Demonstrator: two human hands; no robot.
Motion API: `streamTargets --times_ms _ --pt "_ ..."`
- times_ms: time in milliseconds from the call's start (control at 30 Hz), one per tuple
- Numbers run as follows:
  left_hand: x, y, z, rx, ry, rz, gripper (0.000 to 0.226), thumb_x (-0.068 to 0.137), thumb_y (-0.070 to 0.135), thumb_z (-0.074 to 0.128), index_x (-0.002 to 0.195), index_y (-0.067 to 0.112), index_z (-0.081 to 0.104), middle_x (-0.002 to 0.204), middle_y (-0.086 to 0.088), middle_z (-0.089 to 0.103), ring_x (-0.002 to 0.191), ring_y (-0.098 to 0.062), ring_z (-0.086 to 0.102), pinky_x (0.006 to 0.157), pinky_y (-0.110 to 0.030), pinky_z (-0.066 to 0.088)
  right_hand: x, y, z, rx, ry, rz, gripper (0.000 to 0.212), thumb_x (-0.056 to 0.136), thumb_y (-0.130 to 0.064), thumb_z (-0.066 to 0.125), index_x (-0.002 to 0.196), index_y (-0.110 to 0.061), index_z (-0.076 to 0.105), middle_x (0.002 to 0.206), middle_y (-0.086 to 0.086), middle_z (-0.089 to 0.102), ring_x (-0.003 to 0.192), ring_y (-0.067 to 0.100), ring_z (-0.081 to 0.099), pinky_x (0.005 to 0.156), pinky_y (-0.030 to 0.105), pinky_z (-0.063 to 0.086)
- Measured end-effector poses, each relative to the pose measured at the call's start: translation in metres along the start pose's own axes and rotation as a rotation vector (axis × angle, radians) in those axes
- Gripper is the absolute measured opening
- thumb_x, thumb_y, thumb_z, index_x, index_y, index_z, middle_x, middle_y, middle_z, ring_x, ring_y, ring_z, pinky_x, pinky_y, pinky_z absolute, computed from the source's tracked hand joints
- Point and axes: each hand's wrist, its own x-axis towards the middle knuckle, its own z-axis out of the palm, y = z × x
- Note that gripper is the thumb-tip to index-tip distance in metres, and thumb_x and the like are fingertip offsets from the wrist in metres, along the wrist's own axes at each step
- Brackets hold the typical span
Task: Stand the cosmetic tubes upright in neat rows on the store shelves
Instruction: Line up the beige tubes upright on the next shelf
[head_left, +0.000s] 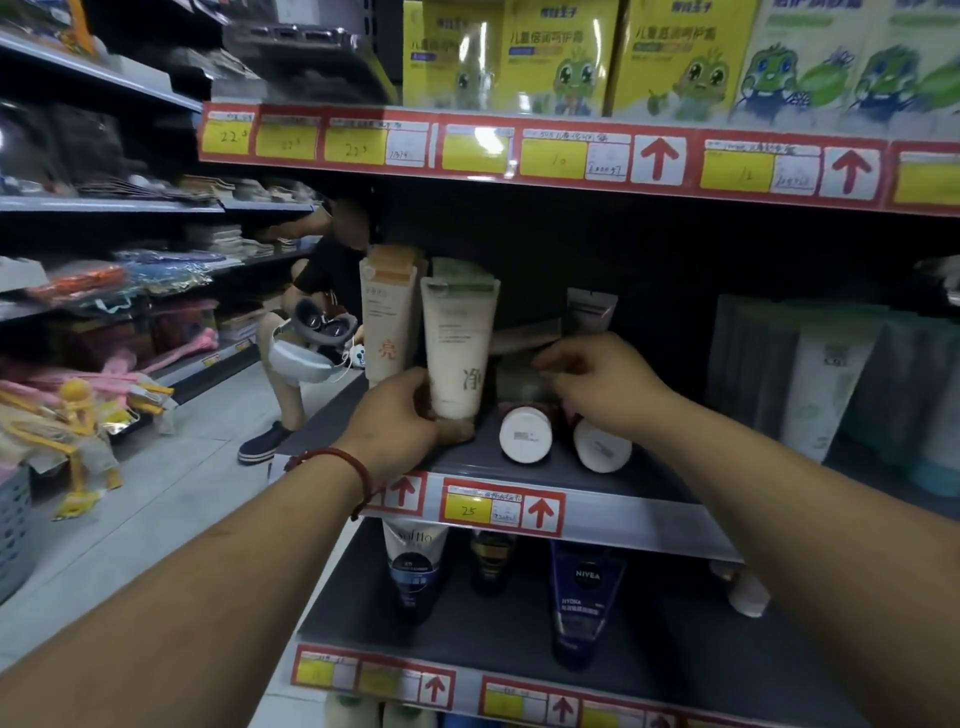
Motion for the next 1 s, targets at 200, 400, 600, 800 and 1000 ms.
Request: streamTargets --times_ms 200,400,600,800,1000 --pt "-0.003 0.001 0.007 0.083 0.097 -0.004 0.058 0.071 0.038 0.089 0.120 0.021 0.061 0.115 0.002 0.071 0.101 -0.016 0.066 0.091 -0.035 0.054 -0.021 0.023 -0.019 -0.148 0.058 0.174 0.021 0.092 -0.025 0.061 0.072 -0.019 0.063 0.075 0.001 0.063 0.074 0.021 0.061 0.058 0.027 0.043" --pt "-0.016 0.010 0.011 0.149 0.238 0.024 0.054 0.076 0.051 0.076 0.116 0.018 0.061 0.111 -0.002 0.069 0.098 -0.019 0.067 0.085 -0.038 0.058 -0.039 0.027 -0.022 0.187 -0.039 0.390 0.030 0.086 -0.054 0.066 0.083 -0.025 0.061 0.083 -0.009 0.058 0.080 0.013 0.057 0.061 0.024 0.040" --pt "-0.047 0.039 0.022 0.168 0.311 0.156 0.026 0.093 0.044 0.062 0.105 0.021 0.060 0.100 0.002 0.061 0.085 -0.009 0.059 0.068 -0.019 0.043 -0.046 0.018 -0.028 0.153 -0.042 0.412 0.033 0.076 -0.047 0.077 0.081 -0.018 0.061 0.083 0.000 0.062 0.069 0.012 0.057 0.049 0.023 0.037" --pt "-0.044 0.067 0.053 0.221 -0.136 0.156 0.050 0.100 0.044 0.052 0.148 0.033 0.045 0.137 -0.008 0.057 0.126 -0.024 0.052 0.102 -0.027 0.041 -0.056 0.024 -0.048 -0.106 -0.037 0.468 0.046 0.080 -0.056 0.072 0.078 -0.014 0.053 0.076 0.000 0.053 0.070 0.017 0.054 0.049 0.025 0.036" --pt "-0.041 0.081 0.082 0.237 -0.189 0.227 0.048 0.091 0.048 0.048 0.139 0.048 0.044 0.137 0.000 0.061 0.127 -0.025 0.055 0.107 -0.044 0.043 -0.060 0.042 -0.061 -0.310 0.006 0.437 0.057 0.087 -0.059 0.060 0.110 -0.006 0.062 0.092 0.008 0.055 0.079 0.024 0.054 0.052 0.025 0.037"
